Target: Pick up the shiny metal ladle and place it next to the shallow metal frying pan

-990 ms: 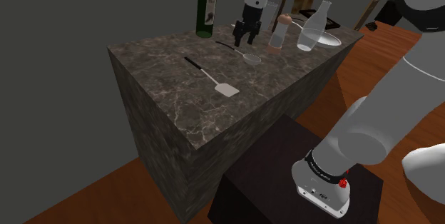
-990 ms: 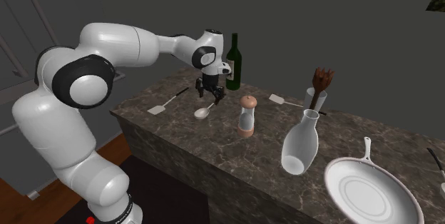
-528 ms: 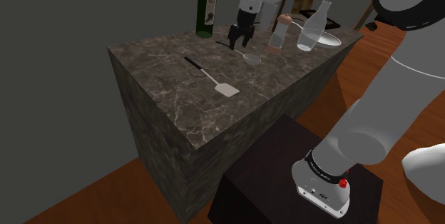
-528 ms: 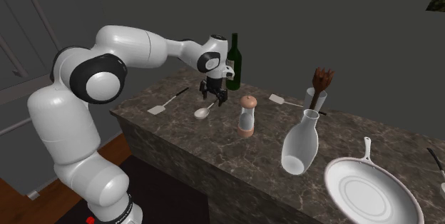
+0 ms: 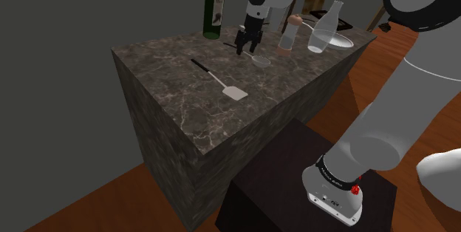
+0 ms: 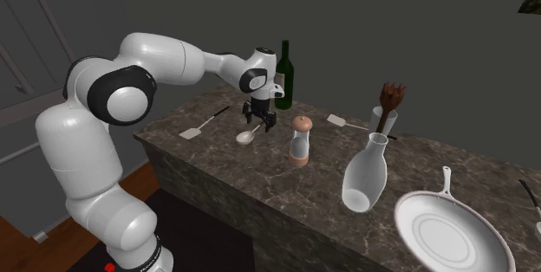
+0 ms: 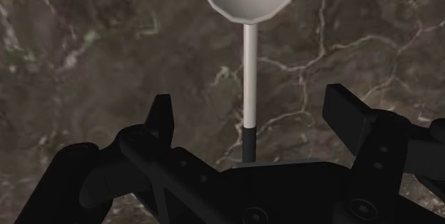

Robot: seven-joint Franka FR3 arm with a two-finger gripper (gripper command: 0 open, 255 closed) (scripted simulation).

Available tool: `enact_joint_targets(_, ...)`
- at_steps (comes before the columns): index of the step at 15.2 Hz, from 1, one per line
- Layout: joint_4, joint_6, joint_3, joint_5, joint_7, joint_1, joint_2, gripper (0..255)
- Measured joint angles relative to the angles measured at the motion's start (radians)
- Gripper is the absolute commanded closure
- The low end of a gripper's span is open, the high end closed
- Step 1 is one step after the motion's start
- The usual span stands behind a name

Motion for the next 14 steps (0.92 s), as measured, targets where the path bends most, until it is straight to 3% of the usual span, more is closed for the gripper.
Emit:
enact_joint_targets(1,0.000,0.000,0.000,0.000,0.000,0.000,0.000,0)
enact_joint_targets(2,0.000,0.000,0.000,0.000,0.000,0.000,0.000,255)
enact_joint_targets(14,0.011,-0.015,0.000,-0.002,0.003,0.000,-0.005,255)
